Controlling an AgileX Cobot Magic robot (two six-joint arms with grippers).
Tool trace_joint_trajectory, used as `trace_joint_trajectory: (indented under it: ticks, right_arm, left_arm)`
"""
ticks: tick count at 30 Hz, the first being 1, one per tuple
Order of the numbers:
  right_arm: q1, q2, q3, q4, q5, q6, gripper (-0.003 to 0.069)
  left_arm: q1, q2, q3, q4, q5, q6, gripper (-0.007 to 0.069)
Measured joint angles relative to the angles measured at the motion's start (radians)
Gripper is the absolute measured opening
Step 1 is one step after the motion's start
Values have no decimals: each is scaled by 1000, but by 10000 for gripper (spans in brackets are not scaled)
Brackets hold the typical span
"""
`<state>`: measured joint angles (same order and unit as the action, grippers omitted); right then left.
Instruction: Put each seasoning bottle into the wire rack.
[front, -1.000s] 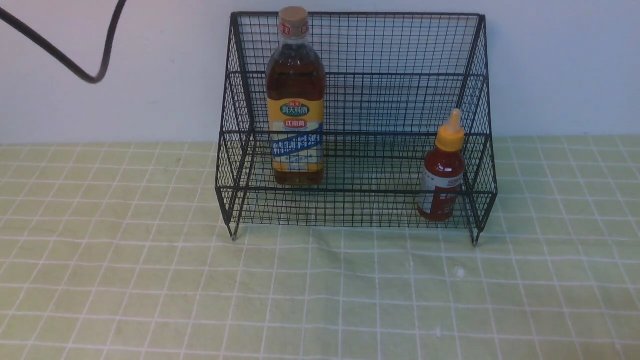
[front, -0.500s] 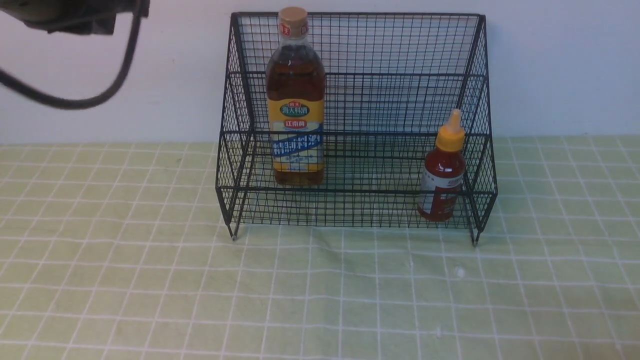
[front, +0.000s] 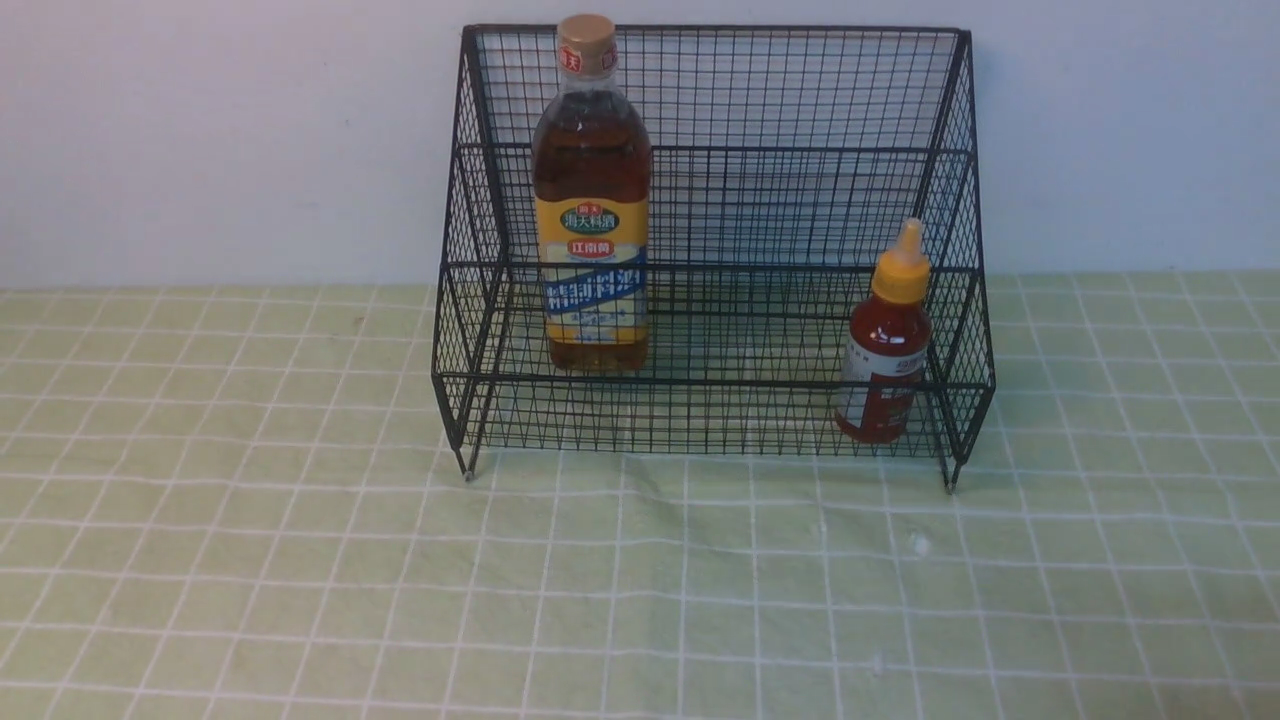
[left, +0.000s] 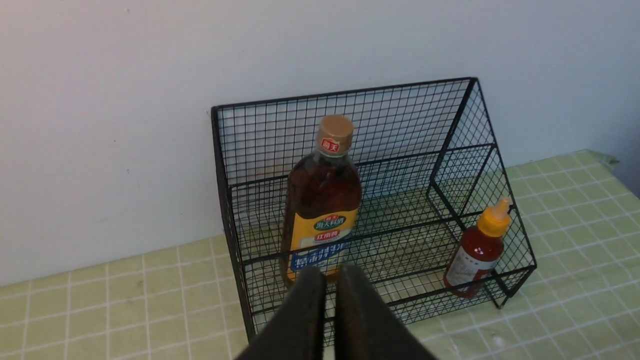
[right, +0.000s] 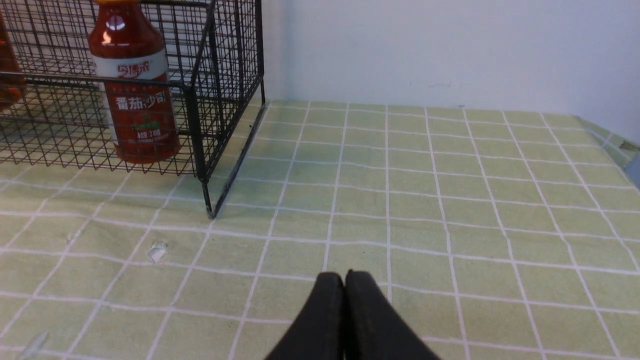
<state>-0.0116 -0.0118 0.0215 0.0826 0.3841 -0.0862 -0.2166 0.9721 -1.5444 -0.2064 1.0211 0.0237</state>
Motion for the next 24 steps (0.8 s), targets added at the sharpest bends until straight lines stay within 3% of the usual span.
trace_joint_trajectory:
  ticks: [9,17,20,24]
  right_arm:
    - [0,0,0,0,0,0,-15]
    - [0,0,0,0,0,0,-15]
    - [0,0,0,0,0,0,-15]
    - [0,0,0,0,0,0,-15]
  left_arm:
    - [0,-105,0,14,19,9,17]
    - [0,-202,17,114,18,9,17]
    - [0,-254,75,148,2,9,17]
    - [0,-431,326,206,-148,14,17]
